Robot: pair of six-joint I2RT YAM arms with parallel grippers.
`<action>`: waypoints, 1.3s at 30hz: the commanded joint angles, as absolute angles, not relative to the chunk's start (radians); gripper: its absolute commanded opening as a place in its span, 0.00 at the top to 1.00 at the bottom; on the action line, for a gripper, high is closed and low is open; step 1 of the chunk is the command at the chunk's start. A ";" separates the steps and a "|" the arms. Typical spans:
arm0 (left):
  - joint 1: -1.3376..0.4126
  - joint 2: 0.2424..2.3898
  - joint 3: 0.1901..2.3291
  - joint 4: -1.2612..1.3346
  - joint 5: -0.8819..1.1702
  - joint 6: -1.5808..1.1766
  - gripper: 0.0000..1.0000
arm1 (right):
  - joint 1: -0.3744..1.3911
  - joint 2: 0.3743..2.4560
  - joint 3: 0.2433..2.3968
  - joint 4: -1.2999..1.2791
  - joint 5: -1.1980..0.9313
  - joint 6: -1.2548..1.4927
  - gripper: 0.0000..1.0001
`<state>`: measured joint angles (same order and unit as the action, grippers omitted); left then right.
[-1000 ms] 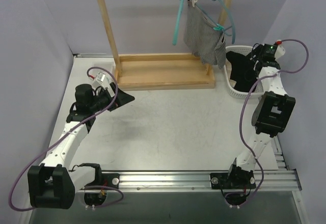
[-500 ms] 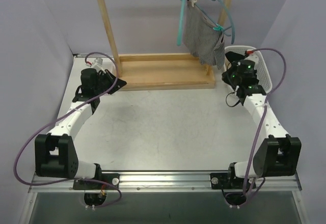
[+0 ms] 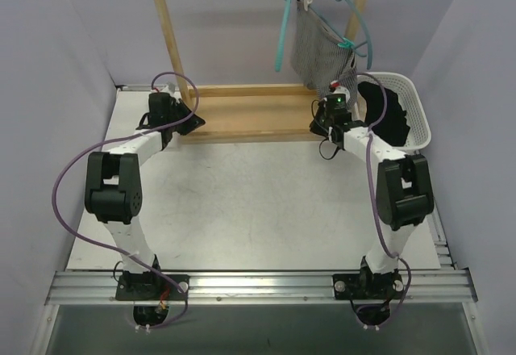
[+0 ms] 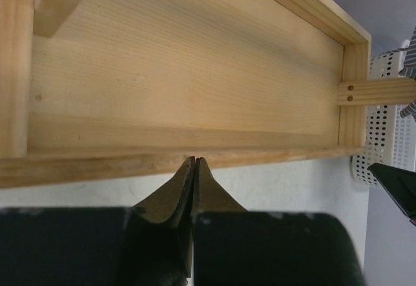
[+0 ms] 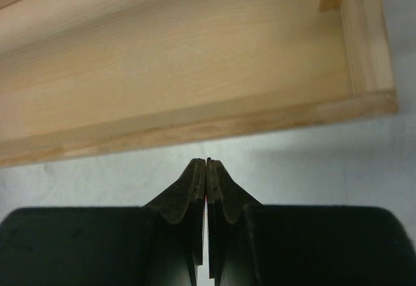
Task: Remove the underwear clipped to the hanger
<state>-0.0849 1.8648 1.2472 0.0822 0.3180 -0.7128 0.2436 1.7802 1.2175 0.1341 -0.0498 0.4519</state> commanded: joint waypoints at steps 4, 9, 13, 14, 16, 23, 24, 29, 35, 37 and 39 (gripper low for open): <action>-0.069 1.977 1.382 0.109 0.319 -0.670 0.98 | 0.250 2.011 1.428 0.216 -0.025 0.426 1.00; -0.064 2.062 1.417 0.100 0.336 -0.667 0.97 | 0.250 2.133 1.537 0.184 -0.005 0.433 1.00; -0.063 2.092 1.433 0.075 0.339 -0.658 0.98 | 0.249 2.186 1.574 0.149 -0.005 0.420 1.00; -0.063 2.106 1.452 0.066 0.339 -0.655 0.98 | 0.245 2.194 1.575 0.138 -0.005 0.414 1.00; -0.063 2.118 1.471 0.032 0.345 -0.641 0.98 | 0.239 2.217 1.588 0.115 -0.005 0.413 1.00; -0.078 2.128 1.462 -0.029 0.328 -0.618 0.98 | 0.239 2.172 1.487 0.109 -0.008 0.405 1.00; -0.086 2.122 1.442 -0.035 0.322 -0.609 0.98 | 0.241 2.157 1.471 0.110 -0.014 0.408 1.00; -0.092 2.083 1.348 -0.014 0.308 -0.617 0.98 | 0.245 2.128 1.399 0.114 -0.023 0.410 1.00; -0.092 2.046 1.250 0.031 0.301 -0.634 0.98 | 0.258 2.102 1.324 0.126 -0.035 0.419 1.00; -0.092 2.037 1.229 0.038 0.305 -0.643 0.98 | 0.261 2.091 1.289 0.136 -0.035 0.423 1.00; -0.092 2.017 1.201 0.044 0.305 -0.652 0.97 | 0.265 2.073 1.244 0.149 -0.037 0.431 1.00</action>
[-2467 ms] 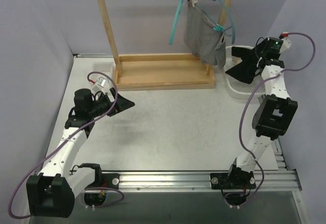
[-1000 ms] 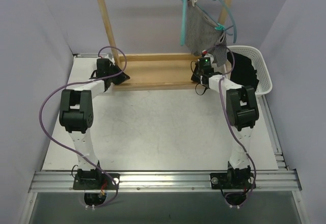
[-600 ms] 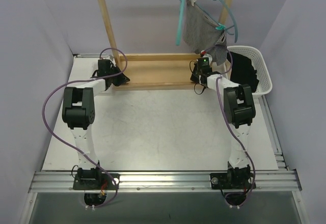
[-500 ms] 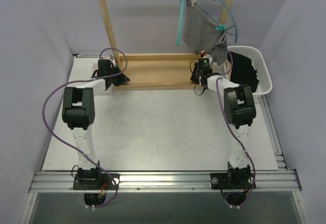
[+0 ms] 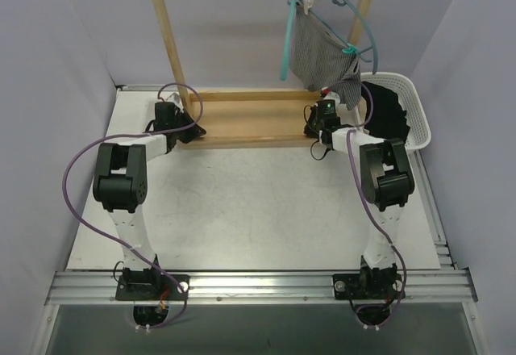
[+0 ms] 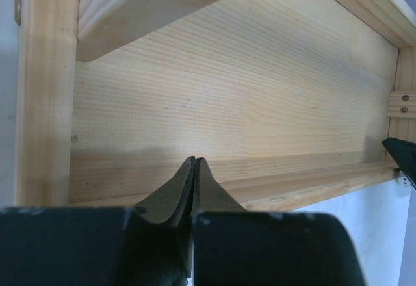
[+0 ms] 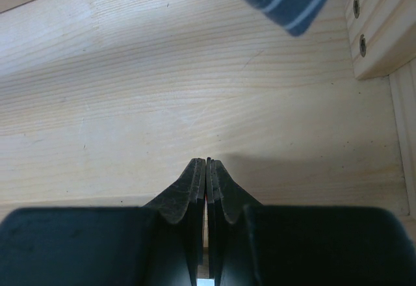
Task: Remove the underwear clipped to the hanger
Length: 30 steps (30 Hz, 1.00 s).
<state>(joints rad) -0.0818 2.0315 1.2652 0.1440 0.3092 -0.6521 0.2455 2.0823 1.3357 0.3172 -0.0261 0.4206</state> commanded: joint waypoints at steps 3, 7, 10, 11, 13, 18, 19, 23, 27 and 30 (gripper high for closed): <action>-0.092 1.996 1.163 0.041 0.310 -0.666 0.98 | 0.281 2.027 1.195 0.176 -0.034 0.445 1.00; -0.094 1.953 1.086 0.080 0.316 -0.692 0.98 | 0.304 1.973 1.106 0.202 -0.022 0.454 1.00; -0.092 1.896 1.010 0.106 0.313 -0.707 0.98 | 0.317 1.927 1.048 0.215 -0.011 0.462 1.00; -0.092 1.887 0.991 0.115 0.314 -0.710 0.98 | 0.321 1.915 1.034 0.216 -0.008 0.463 1.00; -0.091 1.858 0.934 0.136 0.314 -0.713 0.98 | 0.328 1.878 0.996 0.224 -0.005 0.465 1.00; -0.087 1.806 0.864 0.169 0.327 -0.715 0.98 | 0.344 1.799 0.943 0.227 0.023 0.469 1.00; -0.084 1.790 0.851 0.172 0.330 -0.715 0.98 | 0.351 1.787 0.939 0.229 0.031 0.468 1.00; -0.086 1.730 0.835 0.173 0.348 -0.732 0.98 | 0.368 1.705 0.937 0.229 0.040 0.451 1.00; -0.086 1.642 0.828 0.155 0.354 -0.739 0.98 | 0.402 1.617 0.965 0.221 0.055 0.417 0.92; -0.086 1.576 0.833 0.135 0.374 -0.741 0.90 | 0.431 1.554 0.986 0.210 0.069 0.385 0.65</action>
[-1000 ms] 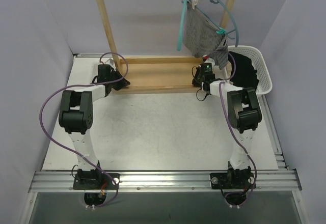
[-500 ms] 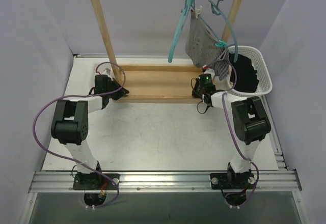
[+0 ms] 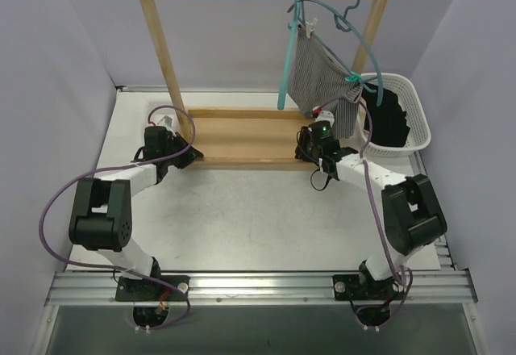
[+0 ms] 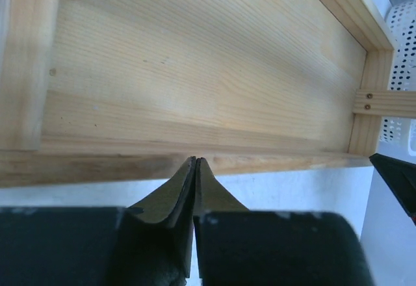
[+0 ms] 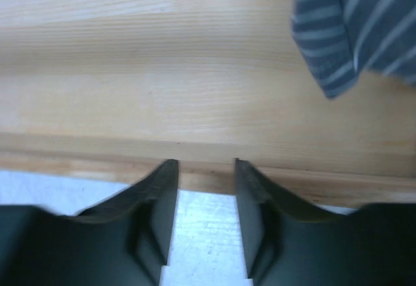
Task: Remove the underwear clipped to the hanger
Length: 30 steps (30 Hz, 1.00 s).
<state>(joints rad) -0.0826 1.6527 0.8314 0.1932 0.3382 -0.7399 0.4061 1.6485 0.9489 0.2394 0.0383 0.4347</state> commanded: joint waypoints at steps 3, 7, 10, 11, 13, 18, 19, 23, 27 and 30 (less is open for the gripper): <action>-0.087 1.514 0.831 0.115 0.406 -0.745 0.59 | 0.466 1.488 0.988 0.186 0.078 0.362 0.38; -0.094 1.384 0.798 0.088 0.434 -0.753 0.04 | 0.547 1.373 0.951 0.138 0.098 0.324 0.15; -0.097 1.280 0.769 0.046 0.459 -0.742 0.06 | 0.644 1.254 0.924 0.065 0.115 0.293 0.10; -0.095 1.252 0.764 0.034 0.465 -0.739 0.06 | 0.666 1.186 0.902 0.049 0.098 0.285 0.10; -0.095 1.179 0.746 0.002 0.479 -0.739 0.06 | 0.713 1.119 0.881 0.005 0.054 0.279 0.07; -0.097 1.085 0.739 -0.089 0.509 -0.730 0.06 | 0.758 0.954 0.876 -0.129 -0.046 0.324 0.04; -0.098 1.063 0.741 -0.090 0.524 -0.730 0.06 | 0.762 0.928 0.885 -0.136 -0.044 0.339 0.05; -0.097 1.017 0.750 -0.135 0.544 -0.718 0.06 | 0.769 0.778 0.948 -0.133 -0.074 0.351 0.05; -0.098 0.977 0.747 -0.166 0.563 -0.707 0.06 | 0.767 0.695 1.078 -0.149 -0.017 0.328 0.09; -0.097 0.956 0.739 -0.181 0.584 -0.701 0.06 | 0.767 0.672 1.224 -0.231 0.139 0.327 0.12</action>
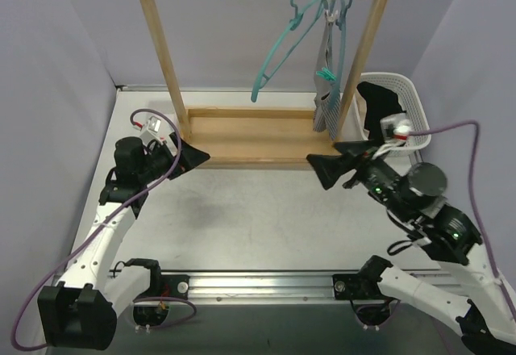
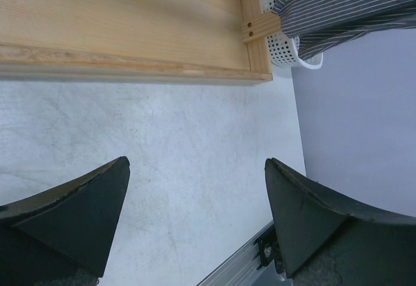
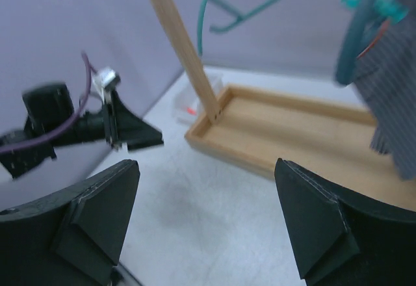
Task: Remove the underwear clipped to the hanger
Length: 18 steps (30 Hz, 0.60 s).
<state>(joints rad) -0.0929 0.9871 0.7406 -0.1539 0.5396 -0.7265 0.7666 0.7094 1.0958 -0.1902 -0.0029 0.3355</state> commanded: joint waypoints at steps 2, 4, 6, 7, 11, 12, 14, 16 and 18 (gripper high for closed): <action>-0.097 0.936 0.732 -0.187 0.587 -0.698 0.06 | 0.769 0.690 1.326 -0.290 0.345 0.327 0.12; -0.098 0.922 0.723 -0.189 0.589 -0.698 0.06 | 0.769 0.721 1.374 -0.359 0.487 0.321 0.09; -0.098 0.920 0.719 -0.189 0.594 -0.695 0.06 | 0.769 0.820 1.458 -0.432 0.526 0.313 0.06; -0.098 0.922 0.716 -0.189 0.595 -0.692 0.06 | 0.769 0.860 1.489 -0.454 0.537 0.314 0.05; -0.095 0.930 0.713 -0.190 0.603 -0.684 0.06 | 0.769 1.046 1.626 -0.472 0.499 0.284 0.01; -0.097 0.928 0.710 -0.189 0.604 -0.684 0.06 | 0.767 1.070 1.681 -0.472 0.509 0.276 0.00; -0.095 0.928 0.703 -0.184 0.611 -0.687 0.06 | 0.769 1.145 1.738 -0.476 0.531 0.276 0.00; -0.095 0.920 0.698 -0.181 0.614 -0.690 0.06 | 0.767 1.198 1.824 -0.498 0.581 0.301 0.00; -0.095 0.911 0.693 -0.179 0.615 -0.692 0.06 | 0.769 1.268 1.865 -0.512 0.600 0.316 0.00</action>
<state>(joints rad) -0.0929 0.9348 0.6991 -0.1955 0.5907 -0.7055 0.7666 1.2388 1.7824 -0.4808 0.5137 0.3058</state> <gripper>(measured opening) 0.938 0.995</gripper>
